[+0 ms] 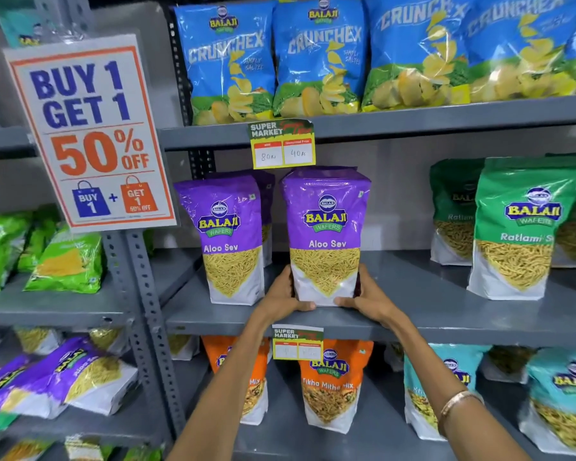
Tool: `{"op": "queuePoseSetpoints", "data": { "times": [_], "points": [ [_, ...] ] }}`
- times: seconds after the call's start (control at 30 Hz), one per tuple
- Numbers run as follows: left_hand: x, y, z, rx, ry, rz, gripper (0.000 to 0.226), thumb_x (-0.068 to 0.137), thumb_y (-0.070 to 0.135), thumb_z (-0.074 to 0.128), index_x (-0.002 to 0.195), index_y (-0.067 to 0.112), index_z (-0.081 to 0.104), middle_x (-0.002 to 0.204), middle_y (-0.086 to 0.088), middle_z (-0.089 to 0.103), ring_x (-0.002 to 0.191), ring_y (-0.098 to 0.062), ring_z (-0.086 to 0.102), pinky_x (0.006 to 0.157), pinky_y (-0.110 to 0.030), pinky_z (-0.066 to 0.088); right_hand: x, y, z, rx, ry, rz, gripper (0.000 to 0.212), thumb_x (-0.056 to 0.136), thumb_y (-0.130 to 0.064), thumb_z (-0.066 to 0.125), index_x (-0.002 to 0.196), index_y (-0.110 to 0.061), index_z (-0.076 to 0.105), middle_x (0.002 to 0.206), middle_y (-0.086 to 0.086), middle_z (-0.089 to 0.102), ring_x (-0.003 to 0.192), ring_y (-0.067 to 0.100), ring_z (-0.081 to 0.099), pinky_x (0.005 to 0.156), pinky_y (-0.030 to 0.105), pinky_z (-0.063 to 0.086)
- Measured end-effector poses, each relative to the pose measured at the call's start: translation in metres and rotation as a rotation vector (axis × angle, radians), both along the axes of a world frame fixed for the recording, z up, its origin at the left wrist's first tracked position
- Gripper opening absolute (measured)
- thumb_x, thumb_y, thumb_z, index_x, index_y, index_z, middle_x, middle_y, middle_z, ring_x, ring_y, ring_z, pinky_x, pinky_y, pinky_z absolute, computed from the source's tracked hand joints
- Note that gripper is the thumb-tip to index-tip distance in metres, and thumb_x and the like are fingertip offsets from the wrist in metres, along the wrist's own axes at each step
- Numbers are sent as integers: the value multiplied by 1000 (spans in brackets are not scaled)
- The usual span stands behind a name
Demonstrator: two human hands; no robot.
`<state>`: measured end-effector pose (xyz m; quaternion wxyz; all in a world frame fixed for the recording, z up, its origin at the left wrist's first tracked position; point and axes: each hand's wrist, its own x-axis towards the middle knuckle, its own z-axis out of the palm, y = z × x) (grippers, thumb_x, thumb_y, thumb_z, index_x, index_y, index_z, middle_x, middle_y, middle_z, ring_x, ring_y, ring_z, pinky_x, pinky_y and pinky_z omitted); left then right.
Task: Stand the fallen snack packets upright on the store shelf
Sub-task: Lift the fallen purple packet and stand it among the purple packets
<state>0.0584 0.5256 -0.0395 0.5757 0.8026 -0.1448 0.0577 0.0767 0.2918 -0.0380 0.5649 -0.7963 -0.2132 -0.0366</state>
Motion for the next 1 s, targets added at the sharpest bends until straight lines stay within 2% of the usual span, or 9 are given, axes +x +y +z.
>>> {"op": "queuePoseSetpoints", "data": {
  "times": [0.17, 0.23, 0.33, 0.5, 0.57, 0.7, 0.83, 0.9, 1.0],
  "points": [
    [6, 2, -4, -2, -18, -4, 98, 56, 13, 95, 134, 44, 45, 147, 3, 59, 138, -16, 54, 115, -50, 45, 2, 2, -3, -22, -52, -14, 81, 79, 1, 81, 143, -12, 33, 134, 2, 53, 127, 17, 53, 86, 3, 47],
    [10, 4, -7, -6, -19, 11, 100, 53, 15, 97, 134, 46, 46, 145, 2, 61, 138, -18, 55, 115, -52, 45, 2, 3, -3, -41, -71, 2, 80, 81, -2, 80, 143, -13, 31, 134, 1, 52, 128, 17, 53, 87, 4, 48],
    [14, 6, -10, 8, -4, 33, 109, 50, 22, 99, 143, 37, 42, 144, 1, 61, 136, -19, 56, 114, -53, 46, -1, 3, -2, -58, -78, 11, 81, 84, -3, 79, 146, -15, 28, 137, 2, 50, 129, 16, 51, 87, 1, 46],
    [6, 2, -4, 7, 10, 25, 99, 54, 16, 94, 127, 55, 41, 143, 5, 59, 137, -18, 54, 116, -49, 44, -7, 3, 1, -74, -80, 7, 84, 84, -3, 78, 148, -13, 26, 136, 0, 49, 128, 13, 49, 87, 0, 46],
    [7, 1, -5, 8, 15, 26, 100, 54, 15, 94, 127, 54, 40, 144, 5, 59, 137, -17, 54, 116, -49, 44, -7, 2, 1, -81, -67, 1, 84, 83, -6, 80, 148, -15, 28, 139, 2, 50, 130, 15, 50, 90, 5, 47],
    [1, -1, 0, 16, 43, 60, 99, 57, 3, 93, 129, 47, 41, 138, 2, 60, 137, -24, 53, 114, -51, 46, -10, 2, 3, -44, -30, -48, 91, 77, -6, 86, 148, -12, 30, 136, -3, 51, 132, 19, 52, 103, 28, 46],
    [-13, -11, 4, 3, -28, 212, 131, 44, 18, 99, 152, 27, 27, 154, 2, 49, 145, -23, 44, 117, -47, 43, -26, -2, 5, 33, 0, -71, 114, 74, -9, 88, 159, -16, 12, 137, -6, 50, 128, 15, 52, 110, 41, 48],
    [-33, -31, 4, -15, -199, 431, 130, 42, 27, 98, 153, 22, 29, 152, -2, 47, 141, -23, 45, 116, -44, 42, -43, -11, 0, 72, -61, -134, 94, 84, -12, 81, 157, -20, 22, 136, -9, 50, 124, 12, 55, 108, 40, 50],
    [-80, -90, 0, -76, -506, 658, 75, 64, 23, 90, 129, 21, 52, 123, 3, 55, 110, -22, 58, 98, -39, 49, -74, -40, -12, 88, -276, -266, 44, 93, -14, 70, 133, -25, 55, 128, -10, 65, 111, 3, 66, 93, 28, 57]
  ]
}}
